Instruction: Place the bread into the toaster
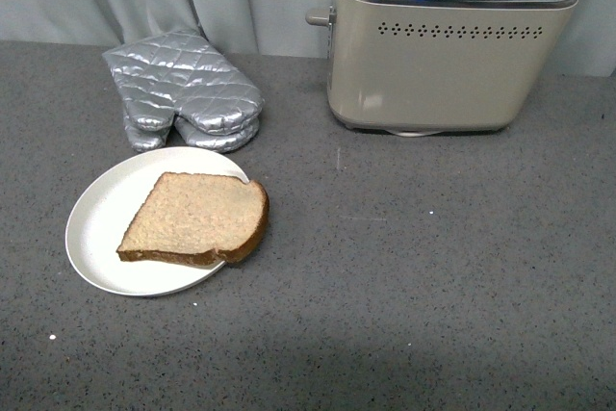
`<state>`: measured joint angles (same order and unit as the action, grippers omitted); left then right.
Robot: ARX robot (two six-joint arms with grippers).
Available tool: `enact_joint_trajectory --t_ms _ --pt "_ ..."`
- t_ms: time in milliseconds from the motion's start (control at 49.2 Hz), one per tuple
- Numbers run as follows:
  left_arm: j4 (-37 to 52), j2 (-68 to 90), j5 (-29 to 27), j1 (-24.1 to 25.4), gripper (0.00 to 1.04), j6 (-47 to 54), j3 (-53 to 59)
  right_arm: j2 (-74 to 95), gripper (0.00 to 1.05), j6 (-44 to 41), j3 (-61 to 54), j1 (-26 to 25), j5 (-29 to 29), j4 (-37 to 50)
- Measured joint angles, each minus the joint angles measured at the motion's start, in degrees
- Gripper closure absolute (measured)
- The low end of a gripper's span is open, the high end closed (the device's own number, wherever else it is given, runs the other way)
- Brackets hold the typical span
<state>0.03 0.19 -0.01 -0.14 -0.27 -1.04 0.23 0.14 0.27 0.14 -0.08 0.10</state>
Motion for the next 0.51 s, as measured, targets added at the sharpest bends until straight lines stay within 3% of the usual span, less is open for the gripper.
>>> enact_joint_trajectory --t_ms 508 --pt "0.0 0.0 0.0 0.0 0.07 0.0 0.0 0.0 0.10 0.0 0.0 0.0 0.0 0.0"
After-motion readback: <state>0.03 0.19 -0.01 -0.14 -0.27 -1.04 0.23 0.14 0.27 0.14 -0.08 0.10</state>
